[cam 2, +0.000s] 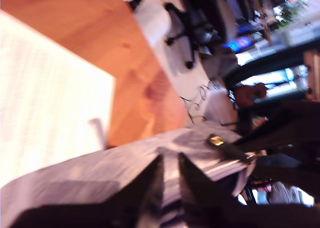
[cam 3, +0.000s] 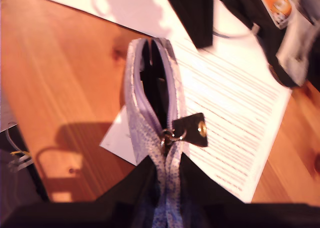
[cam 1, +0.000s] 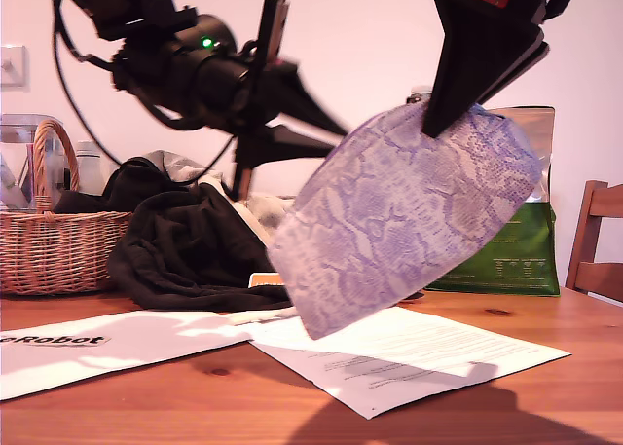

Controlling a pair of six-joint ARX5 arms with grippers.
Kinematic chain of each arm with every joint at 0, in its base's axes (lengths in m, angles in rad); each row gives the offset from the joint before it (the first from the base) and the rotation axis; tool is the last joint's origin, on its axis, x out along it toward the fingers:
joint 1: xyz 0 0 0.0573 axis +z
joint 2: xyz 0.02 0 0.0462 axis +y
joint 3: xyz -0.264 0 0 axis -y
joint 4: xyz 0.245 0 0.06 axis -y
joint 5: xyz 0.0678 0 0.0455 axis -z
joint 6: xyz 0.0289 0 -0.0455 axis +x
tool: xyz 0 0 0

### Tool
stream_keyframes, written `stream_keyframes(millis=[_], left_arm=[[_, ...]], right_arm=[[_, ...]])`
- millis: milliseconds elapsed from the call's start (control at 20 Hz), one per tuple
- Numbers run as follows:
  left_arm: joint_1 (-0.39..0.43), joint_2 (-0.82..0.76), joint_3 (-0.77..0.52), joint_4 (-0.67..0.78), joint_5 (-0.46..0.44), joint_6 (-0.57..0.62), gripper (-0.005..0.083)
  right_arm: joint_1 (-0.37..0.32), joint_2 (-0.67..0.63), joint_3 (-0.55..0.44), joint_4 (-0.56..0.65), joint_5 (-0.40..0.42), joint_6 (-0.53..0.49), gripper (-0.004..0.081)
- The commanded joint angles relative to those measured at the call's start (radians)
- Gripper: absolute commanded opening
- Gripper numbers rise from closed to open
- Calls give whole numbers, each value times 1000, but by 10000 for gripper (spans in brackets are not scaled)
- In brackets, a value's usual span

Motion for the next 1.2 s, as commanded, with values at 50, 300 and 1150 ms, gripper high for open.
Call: stream_keyframes(millis=[50,300,1150], left_arm=[[-4,16,-3,34,34,-68,347],[12,44,-3,4,121,-163,347],[-45,45,-3,-86,199,-153,268]], right_arm=[[37,-14,-4,34,-7,-125,-12],[88,-14,-4,84,61,-340,-12],[102,-14,-4,106,88,-359,-12]])
